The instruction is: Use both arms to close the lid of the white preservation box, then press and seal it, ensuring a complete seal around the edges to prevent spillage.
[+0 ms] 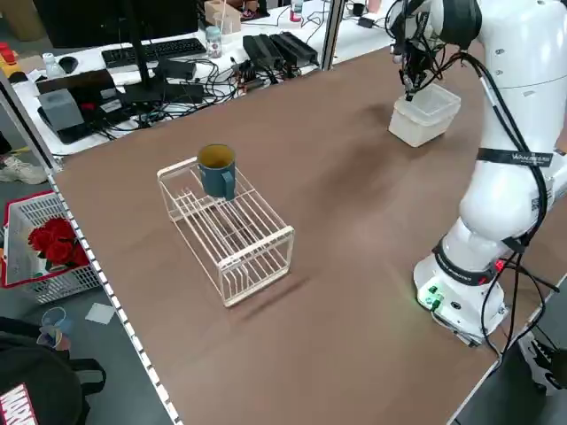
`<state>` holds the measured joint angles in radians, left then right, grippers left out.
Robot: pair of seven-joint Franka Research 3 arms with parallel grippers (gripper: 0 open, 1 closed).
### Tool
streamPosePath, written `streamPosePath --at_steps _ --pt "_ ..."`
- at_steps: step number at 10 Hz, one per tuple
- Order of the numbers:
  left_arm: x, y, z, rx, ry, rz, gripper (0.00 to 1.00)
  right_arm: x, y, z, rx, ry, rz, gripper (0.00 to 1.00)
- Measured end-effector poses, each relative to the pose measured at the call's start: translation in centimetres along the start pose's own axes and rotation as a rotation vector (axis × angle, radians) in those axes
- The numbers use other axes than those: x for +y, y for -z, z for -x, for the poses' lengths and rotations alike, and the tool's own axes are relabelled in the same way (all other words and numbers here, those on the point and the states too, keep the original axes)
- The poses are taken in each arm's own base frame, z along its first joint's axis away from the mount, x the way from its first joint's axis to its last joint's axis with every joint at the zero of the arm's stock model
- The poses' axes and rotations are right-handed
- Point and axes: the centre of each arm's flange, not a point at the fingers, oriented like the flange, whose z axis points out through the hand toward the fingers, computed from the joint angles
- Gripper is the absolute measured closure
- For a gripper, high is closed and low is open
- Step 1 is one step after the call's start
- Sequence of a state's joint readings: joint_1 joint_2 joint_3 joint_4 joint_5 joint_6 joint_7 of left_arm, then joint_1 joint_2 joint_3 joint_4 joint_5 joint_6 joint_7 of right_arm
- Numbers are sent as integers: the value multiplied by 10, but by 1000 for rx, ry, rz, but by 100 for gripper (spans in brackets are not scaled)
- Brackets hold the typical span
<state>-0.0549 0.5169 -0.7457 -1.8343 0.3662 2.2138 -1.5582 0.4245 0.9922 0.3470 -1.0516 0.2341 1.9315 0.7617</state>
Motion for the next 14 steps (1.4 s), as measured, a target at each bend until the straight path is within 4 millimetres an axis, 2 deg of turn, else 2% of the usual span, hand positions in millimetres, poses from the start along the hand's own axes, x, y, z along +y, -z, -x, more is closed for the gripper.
streamPosePath --at_steps 7,9,11,13,14 --pt "0 1 -1 0 1 0 99 1 -1 0 -9 -12 -10 99" --pt "-4 7 -9 9 9 -15 99 6 8 -4 -28 -24 -32 99" --pt "-20 34 -34 -6 14 -45 99 14 46 -9 -27 -40 -65 98" --pt "-43 73 -64 -37 9 -47 97 31 89 -24 9 -67 -103 96" --pt "-56 93 -81 -43 10 -41 93 42 114 -32 28 -84 -119 92"
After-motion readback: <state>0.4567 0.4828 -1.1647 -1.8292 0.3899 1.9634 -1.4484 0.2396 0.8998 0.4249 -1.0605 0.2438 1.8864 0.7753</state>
